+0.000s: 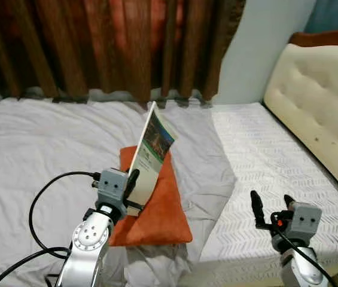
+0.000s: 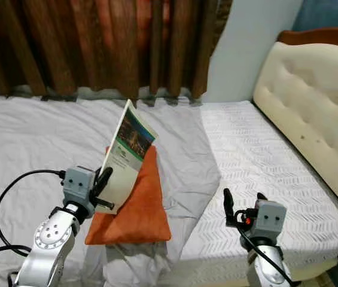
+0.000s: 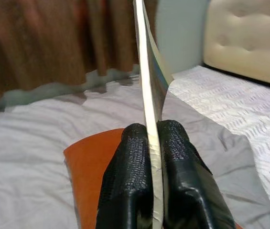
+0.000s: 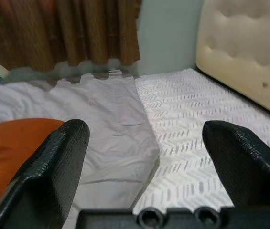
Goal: Clean up the room
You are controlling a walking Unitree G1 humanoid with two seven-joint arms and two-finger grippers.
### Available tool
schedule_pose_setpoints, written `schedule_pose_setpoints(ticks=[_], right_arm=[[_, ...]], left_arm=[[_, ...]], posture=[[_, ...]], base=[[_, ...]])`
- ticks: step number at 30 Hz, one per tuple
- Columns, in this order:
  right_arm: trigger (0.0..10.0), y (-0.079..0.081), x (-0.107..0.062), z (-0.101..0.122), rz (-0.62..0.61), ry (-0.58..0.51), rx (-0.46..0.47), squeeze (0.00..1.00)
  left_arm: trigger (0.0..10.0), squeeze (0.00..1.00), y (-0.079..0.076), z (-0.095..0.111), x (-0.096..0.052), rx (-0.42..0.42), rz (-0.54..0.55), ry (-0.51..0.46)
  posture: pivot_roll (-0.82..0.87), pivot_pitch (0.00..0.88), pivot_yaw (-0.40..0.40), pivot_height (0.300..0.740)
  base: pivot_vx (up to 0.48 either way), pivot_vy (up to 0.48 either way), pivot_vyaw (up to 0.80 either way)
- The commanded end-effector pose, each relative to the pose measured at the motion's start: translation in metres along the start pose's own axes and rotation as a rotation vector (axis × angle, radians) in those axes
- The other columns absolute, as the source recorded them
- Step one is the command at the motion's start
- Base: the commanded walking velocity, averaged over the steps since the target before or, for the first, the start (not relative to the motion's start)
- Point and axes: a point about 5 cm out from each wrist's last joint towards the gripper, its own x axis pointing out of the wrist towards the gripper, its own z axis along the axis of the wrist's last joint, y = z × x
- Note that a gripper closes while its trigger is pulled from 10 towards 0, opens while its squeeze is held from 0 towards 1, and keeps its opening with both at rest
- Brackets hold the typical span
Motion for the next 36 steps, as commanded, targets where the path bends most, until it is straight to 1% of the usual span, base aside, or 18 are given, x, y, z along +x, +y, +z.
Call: schedule_pose_setpoints(ticks=[1,2,3,4,6,7,10,13,16,19,20,25,30,36], right_arm=[[10.0,0.001,0.005,-0.005,-0.01,0.019,0.021,0.0],[10.0,0.004,0.008,-0.007,0.005,0.023,0.02,0.0],[10.0,0.004,0.008,-0.007,0.005,0.023,0.02,0.0],[10.0,0.009,0.013,-0.007,0.029,0.026,0.02,0.0],[10.0,0.011,0.015,-0.007,0.037,0.027,0.022,0.0],[10.0,0.015,0.021,-0.006,0.065,0.036,0.022,0.0],[10.0,0.022,0.027,-0.004,0.113,0.034,0.021,0.0],[10.0,0.026,0.03,-0.002,0.148,0.026,0.01,0.0],[10.0,0.026,0.03,-0.001,0.156,0.02,0.003,0.0],[10.0,0.025,0.027,-0.003,0.16,0.023,-0.003,0.0],[10.0,0.027,0.021,-0.005,0.18,0.034,-0.016,0.0],[10.0,0.027,0.013,-0.013,0.211,0.072,-0.025,0.0],[10.0,0.028,0.016,-0.011,0.24,0.075,-0.036,0.0],[10.0,0.032,0.022,-0.009,0.252,0.073,-0.042,0.0]], left_arm=[[10.0,0.0,0.0,0.013,0.004,0.026,0.018,-0.044],[10.0,0.0,0.003,0.011,0.007,0.022,0.042,-0.029],[10.0,0.0,0.003,0.011,0.007,0.022,0.042,-0.029],[10.0,0.0,0.009,0.004,0.011,0.011,0.101,0.013],[10.0,0.0,0.011,0.002,0.012,0.008,0.122,0.031],[10.0,0.0,0.012,-0.003,0.016,-0.006,0.154,0.062],[10.0,0.0,0.011,-0.006,0.021,0.0,0.179,0.08],[10.0,0.0,0.01,-0.006,0.024,-0.003,0.178,0.084],[10.0,0.0,0.011,-0.009,0.026,0.003,0.181,0.091],[10.0,0.0,0.012,-0.013,0.024,-0.003,0.179,0.098],[10.0,0.0,0.009,-0.017,0.02,-0.018,0.169,0.092],[10.0,0.0,0.005,-0.02,0.016,-0.024,0.193,0.091],[10.0,0.0,0.007,-0.019,0.018,-0.032,0.235,0.076],[10.0,0.0,0.008,-0.02,0.019,-0.022,0.235,0.079]], posture=[[0.02,0.0,-0.015,0.74],[0.02,0.0,-0.008,0.74],[0.02,0.0,-0.008,0.74],[0.02,0.0,-0.001,0.74],[0.02,0.0,-0.001,0.74],[0.01,0.0,-0.001,0.74],[0.0,0.0,0.0,0.74],[-0.01,0.0,0.003,0.74],[-0.01,0.0,0.004,0.74],[-0.02,0.0,-0.001,0.74],[-0.02,0.0,-0.009,0.74],[-0.02,0.007,-0.031,0.74],[-0.01,0.007,-0.045,0.74],[0.0,0.008,-0.047,0.74]], base=[[0.0,0.0,0.0],[0.0,-0.48,0.0],[0.0,-0.48,0.0],[0.0,-0.48,0.0],[0.0,-0.48,0.0],[0.0,-0.48,0.0],[0.0,-0.48,0.0],[0.0,-0.48,0.0],[0.0,-0.475,0.0],[0.0,-0.472,0.0],[0.0,-0.472,0.0],[0.0,-0.472,0.0],[0.0,-0.472,0.0],[0.0,-0.469,0.71]])
